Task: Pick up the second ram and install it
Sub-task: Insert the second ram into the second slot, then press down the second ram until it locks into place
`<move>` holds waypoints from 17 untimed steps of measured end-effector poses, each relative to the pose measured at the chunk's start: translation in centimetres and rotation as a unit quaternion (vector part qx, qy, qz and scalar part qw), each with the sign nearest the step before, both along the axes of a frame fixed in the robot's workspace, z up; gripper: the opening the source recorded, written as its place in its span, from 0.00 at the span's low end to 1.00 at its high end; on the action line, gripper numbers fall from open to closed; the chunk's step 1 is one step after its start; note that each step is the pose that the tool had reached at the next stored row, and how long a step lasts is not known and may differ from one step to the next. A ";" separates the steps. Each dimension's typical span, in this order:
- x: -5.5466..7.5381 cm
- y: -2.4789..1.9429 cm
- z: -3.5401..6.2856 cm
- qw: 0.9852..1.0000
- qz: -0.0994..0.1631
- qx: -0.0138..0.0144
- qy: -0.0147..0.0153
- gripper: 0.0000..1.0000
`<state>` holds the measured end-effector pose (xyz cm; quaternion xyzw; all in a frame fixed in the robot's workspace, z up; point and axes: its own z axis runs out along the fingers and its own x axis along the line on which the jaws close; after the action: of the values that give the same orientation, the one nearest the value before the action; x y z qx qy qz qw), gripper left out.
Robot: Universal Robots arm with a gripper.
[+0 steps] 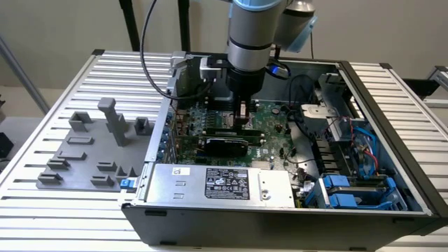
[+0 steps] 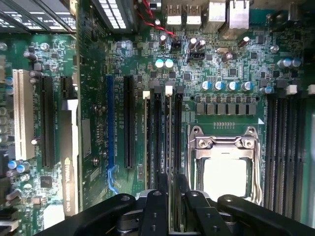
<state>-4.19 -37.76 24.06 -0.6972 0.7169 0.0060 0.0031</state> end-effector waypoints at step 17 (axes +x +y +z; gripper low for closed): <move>0.0 -0.02 0.60 1.000 0.000 0.001 0.000 0.00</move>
<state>-4.20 -37.78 24.66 -0.6972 0.7168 0.0067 0.0038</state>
